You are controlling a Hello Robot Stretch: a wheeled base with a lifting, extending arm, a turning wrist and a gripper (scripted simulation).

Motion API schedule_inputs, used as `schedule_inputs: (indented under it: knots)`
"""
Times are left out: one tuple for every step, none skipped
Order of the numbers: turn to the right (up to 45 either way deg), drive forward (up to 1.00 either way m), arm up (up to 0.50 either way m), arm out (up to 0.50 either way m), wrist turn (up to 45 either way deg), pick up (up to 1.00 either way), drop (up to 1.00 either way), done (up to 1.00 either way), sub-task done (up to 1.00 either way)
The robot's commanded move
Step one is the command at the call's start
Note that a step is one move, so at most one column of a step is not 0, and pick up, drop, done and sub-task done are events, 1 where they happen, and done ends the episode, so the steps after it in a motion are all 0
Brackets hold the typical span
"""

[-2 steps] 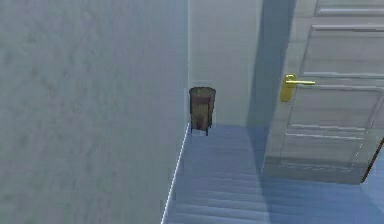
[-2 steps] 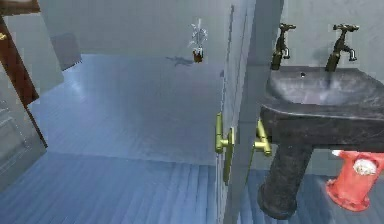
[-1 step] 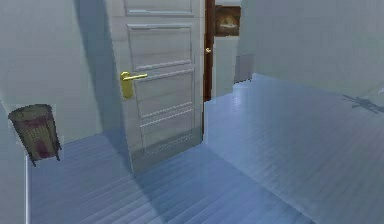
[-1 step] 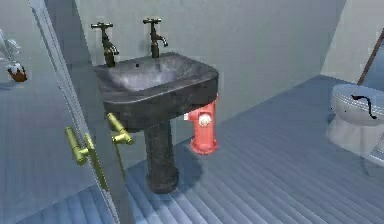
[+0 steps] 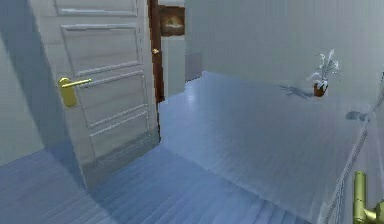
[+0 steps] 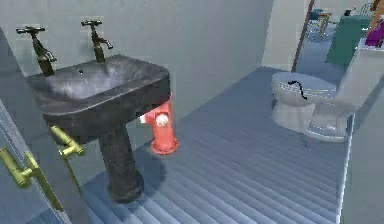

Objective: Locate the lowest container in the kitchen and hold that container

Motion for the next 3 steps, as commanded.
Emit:
schedule_inputs:
  knots:
    - [0.0,0.50,0.00,0.00,0.0,0.00,0.00,0.00,0.00]
    - [15.0,0.00,0.00,0.00,0.0,0.00,0.00,0.00,0.00]
    - [3.0,0.00,0.00,0.00,0.0,0.00,0.00,0.00,0.00]
